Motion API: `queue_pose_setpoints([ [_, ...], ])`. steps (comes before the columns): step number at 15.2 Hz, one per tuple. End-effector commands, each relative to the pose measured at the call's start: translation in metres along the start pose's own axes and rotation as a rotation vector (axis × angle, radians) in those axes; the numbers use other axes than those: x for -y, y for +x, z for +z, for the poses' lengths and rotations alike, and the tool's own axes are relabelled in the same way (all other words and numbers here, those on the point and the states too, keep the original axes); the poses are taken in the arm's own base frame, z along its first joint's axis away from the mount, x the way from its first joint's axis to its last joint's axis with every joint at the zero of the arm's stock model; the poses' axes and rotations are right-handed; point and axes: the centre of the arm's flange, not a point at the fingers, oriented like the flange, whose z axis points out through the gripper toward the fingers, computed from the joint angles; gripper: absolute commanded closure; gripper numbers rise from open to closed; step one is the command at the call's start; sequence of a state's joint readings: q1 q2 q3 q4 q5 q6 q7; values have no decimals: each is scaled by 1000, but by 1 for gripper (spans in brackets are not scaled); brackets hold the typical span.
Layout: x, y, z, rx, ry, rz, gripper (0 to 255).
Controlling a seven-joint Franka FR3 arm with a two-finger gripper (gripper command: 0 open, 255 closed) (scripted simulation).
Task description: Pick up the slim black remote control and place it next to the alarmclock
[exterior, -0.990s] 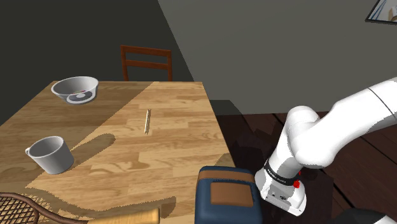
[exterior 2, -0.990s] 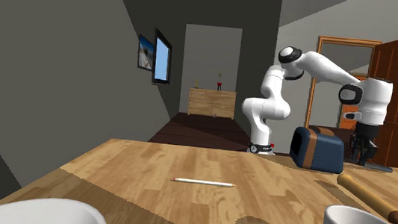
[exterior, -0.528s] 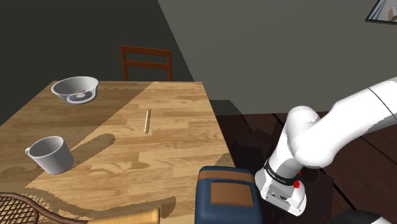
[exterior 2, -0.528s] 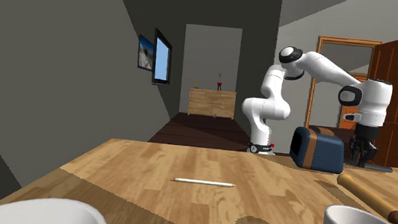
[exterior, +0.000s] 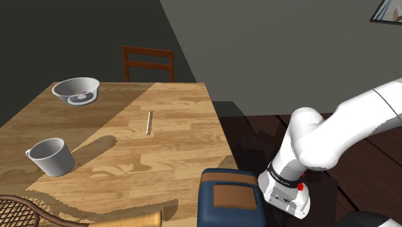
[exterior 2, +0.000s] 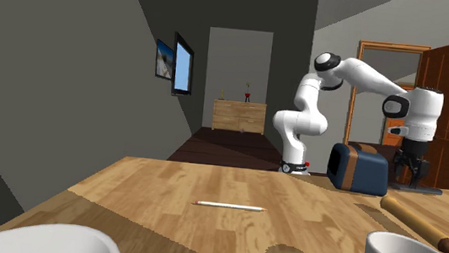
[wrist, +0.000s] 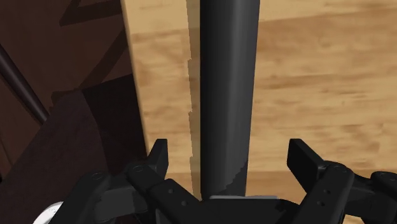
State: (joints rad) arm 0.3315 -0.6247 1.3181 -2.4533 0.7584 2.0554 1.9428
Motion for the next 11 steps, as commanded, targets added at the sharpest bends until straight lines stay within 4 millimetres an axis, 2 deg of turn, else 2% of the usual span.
queue_pose_setpoints([
  [1, 0, 1, -20, 0, -1, 0, 0],
  [3, 0, 1, -43, 0, -1, 0, 0],
  [11, 0, 1, -43, 0, -1, 0, 0],
])
